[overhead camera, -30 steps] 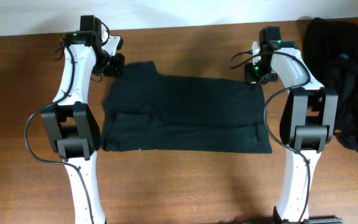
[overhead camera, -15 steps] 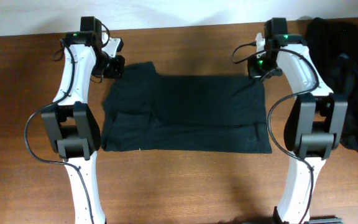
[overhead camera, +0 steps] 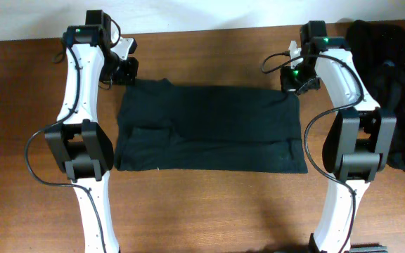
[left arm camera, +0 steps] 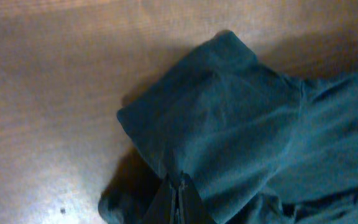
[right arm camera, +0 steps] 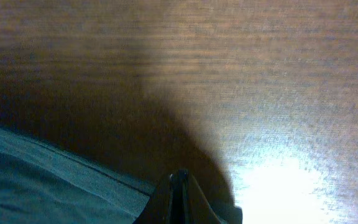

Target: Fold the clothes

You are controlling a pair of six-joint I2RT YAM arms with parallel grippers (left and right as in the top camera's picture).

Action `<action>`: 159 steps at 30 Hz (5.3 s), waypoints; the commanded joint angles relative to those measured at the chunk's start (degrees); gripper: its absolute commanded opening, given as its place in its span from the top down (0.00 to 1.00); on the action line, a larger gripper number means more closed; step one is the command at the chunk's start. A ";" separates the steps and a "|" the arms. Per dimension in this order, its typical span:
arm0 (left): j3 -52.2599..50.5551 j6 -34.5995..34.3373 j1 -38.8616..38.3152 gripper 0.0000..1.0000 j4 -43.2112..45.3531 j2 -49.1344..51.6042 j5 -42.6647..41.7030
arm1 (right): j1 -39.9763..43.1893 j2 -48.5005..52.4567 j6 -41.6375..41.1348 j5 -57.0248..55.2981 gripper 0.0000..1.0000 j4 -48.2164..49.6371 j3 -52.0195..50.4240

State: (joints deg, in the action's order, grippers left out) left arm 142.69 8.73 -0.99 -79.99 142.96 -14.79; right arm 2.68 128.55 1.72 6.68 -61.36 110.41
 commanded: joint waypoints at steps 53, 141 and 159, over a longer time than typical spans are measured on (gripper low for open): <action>0.83 -4.63 -3.37 0.99 -15.74 -6.16 2.32 | -3.52 -8.57 0.83 1.66 0.96 -17.81 -0.48; -49.83 -5.70 -1.36 0.98 8.37 -25.88 4.92 | 0.68 -12.92 -2.64 -4.81 0.39 -13.09 -23.02; -45.62 -5.73 -0.70 0.73 8.87 -25.88 1.92 | 0.68 -13.14 -0.85 3.39 0.34 -10.08 -20.06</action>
State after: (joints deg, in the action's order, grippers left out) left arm 94.19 2.98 -2.09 -71.29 118.28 -10.79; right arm 3.44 117.05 0.27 7.44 -71.94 89.03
